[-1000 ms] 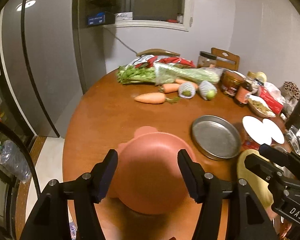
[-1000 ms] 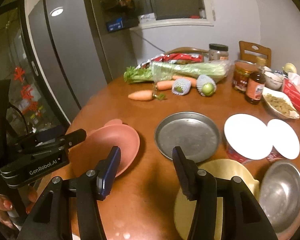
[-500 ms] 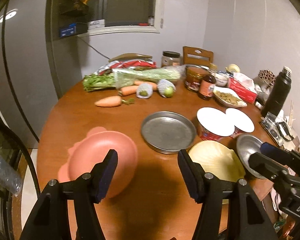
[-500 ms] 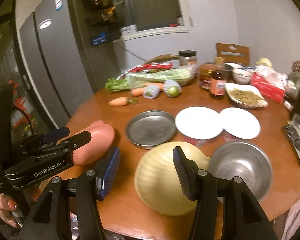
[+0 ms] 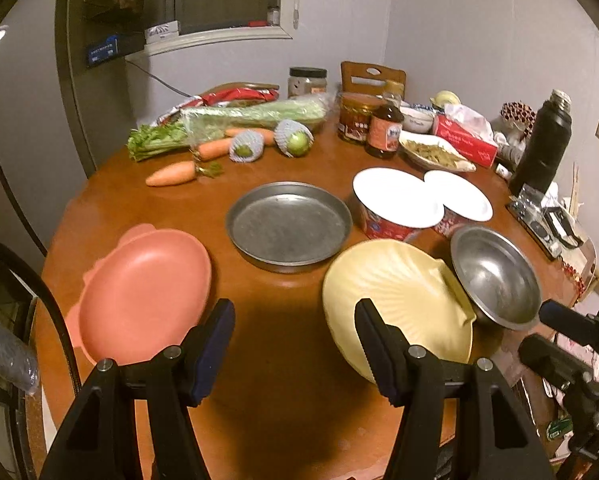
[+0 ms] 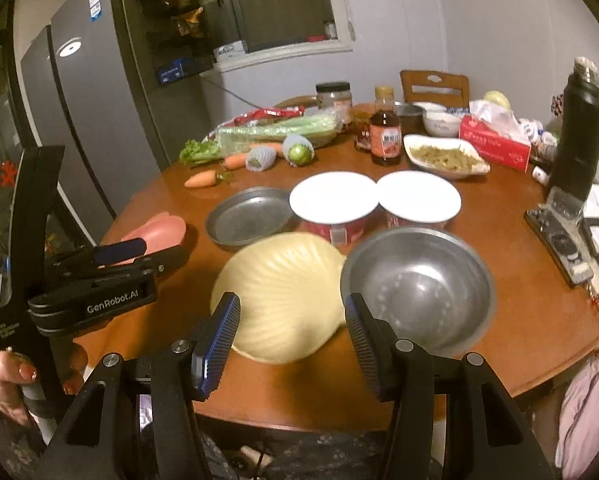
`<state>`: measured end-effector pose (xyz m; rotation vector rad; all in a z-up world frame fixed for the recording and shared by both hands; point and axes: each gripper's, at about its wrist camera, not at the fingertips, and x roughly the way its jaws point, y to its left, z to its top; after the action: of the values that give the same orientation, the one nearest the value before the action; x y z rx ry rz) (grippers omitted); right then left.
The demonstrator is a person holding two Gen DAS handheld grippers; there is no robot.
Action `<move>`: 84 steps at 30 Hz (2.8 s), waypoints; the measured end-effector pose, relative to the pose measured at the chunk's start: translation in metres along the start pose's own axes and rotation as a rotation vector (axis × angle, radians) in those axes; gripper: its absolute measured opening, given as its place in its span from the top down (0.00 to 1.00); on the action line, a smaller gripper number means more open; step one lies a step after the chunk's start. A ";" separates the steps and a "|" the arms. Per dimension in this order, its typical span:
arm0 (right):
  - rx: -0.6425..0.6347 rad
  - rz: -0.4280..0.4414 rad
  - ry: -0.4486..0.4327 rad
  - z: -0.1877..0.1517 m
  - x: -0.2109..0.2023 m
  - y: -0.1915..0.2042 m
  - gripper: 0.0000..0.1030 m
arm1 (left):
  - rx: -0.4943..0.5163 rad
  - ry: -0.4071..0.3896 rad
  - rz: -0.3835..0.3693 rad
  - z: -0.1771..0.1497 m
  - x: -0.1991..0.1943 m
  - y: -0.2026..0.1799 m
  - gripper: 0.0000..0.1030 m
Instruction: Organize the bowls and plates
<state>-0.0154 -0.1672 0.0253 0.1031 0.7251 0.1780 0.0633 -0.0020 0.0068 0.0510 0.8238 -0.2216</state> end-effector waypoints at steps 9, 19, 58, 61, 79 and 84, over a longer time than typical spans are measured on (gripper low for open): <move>0.015 -0.014 0.072 -0.024 0.020 -0.010 0.45 | -0.012 0.071 -0.004 -0.013 0.023 -0.014 0.40; 0.059 -0.009 0.121 -0.039 0.053 -0.014 0.45 | -0.016 0.118 -0.010 -0.021 0.045 -0.021 0.40; -0.089 0.072 0.141 -0.038 0.074 0.034 0.50 | -0.018 0.129 -0.027 -0.020 0.064 0.006 0.65; -0.072 0.082 0.148 -0.038 0.074 0.031 0.50 | -0.024 0.129 -0.031 -0.020 0.064 0.007 0.65; -0.113 0.105 0.172 -0.040 0.067 0.048 0.49 | -0.072 0.115 -0.017 -0.035 0.032 0.032 0.65; -0.150 0.129 0.191 -0.041 0.069 0.066 0.49 | -0.093 0.116 -0.018 -0.039 0.028 0.040 0.65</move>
<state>-0.0004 -0.0876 -0.0404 -0.0106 0.8938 0.3685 0.0622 0.0368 -0.0422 -0.0315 0.9494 -0.1981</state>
